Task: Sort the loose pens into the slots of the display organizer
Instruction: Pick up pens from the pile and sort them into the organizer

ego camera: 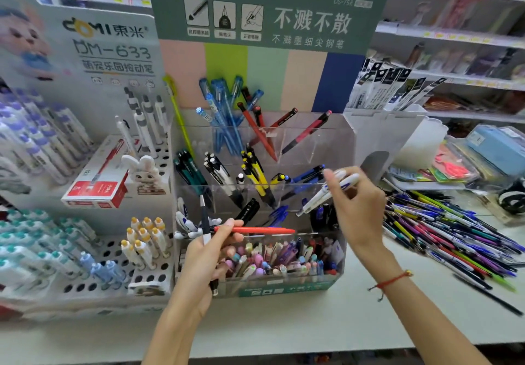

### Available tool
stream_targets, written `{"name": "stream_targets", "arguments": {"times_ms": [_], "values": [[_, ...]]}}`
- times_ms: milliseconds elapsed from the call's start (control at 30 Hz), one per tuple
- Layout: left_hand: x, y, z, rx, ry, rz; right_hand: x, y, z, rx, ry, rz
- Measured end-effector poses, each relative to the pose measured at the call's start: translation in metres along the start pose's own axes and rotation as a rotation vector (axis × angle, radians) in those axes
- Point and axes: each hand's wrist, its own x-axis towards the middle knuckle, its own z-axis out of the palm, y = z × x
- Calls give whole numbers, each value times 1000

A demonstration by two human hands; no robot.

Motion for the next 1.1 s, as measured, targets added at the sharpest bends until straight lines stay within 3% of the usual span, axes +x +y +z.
{"name": "stream_targets", "arguments": {"times_ms": [167, 433, 533, 600, 733, 833, 967, 1100], "values": [[-1, 6, -2, -53, 5, 2, -11, 19, 23, -256, -258, -56], [-3, 6, -2, -234, -26, -12, -10, -8, -2, -71, -203, 44], [-6, 9, 6, -338, -62, -6, -14, -29, -4, 150, -421, 261], [-8, 12, 10, -326, -72, 19, -18, -36, -5, 138, -564, 290], [-10, 19, 19, -60, -59, 145, -27, -42, -5, -372, -447, -339], [-11, 28, 24, 68, -82, 204, -28, -47, 2, -403, -463, -525], [-5, 34, 22, 137, -38, 209, -2, -51, 5, -261, -487, -350], [3, 31, 12, 63, 8, 101, 49, -68, 8, 99, -326, -120]]}}
